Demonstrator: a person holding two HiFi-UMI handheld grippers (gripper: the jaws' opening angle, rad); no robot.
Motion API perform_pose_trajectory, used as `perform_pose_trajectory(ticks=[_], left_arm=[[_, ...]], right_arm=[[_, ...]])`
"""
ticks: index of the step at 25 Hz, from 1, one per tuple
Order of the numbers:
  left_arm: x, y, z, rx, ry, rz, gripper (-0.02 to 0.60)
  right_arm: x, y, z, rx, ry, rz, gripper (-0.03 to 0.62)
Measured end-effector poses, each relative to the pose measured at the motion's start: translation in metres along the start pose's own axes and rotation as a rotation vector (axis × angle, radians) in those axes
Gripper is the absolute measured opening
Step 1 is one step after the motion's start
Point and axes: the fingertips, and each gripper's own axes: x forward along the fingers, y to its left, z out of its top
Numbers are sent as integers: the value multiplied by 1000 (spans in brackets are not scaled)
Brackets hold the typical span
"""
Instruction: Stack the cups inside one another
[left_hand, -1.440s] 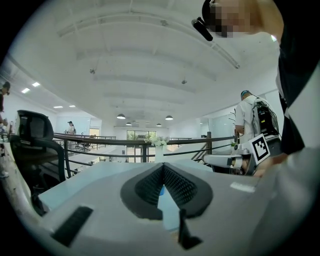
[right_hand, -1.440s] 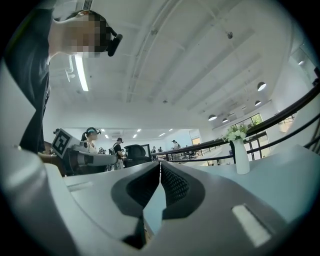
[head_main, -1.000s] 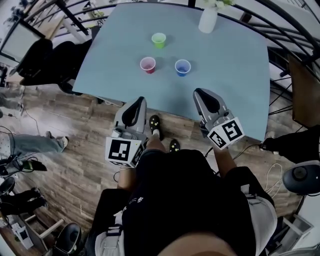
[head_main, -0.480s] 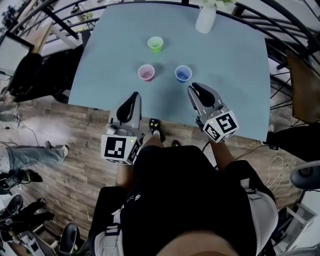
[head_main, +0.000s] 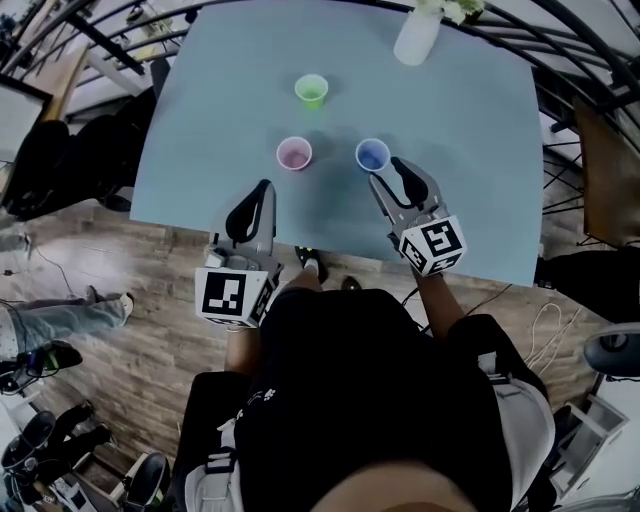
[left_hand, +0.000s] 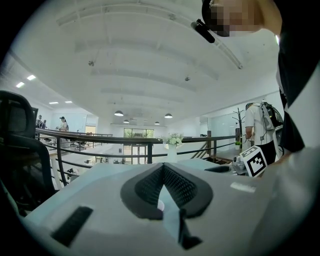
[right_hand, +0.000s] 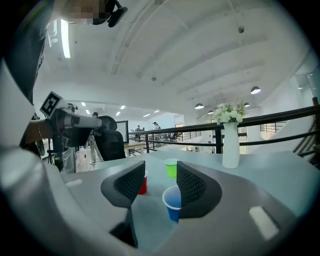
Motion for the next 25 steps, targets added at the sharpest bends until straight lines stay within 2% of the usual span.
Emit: perform_pose_trajectory(ticks=[15, 25], left_arm=[[12, 31, -5, -5, 16, -2, -15], [8, 49, -3, -3, 18, 29, -15]], right_arm=[[46, -22, -52, -32, 166, -66, 330], [61, -34, -79, -27, 250, -91, 357]])
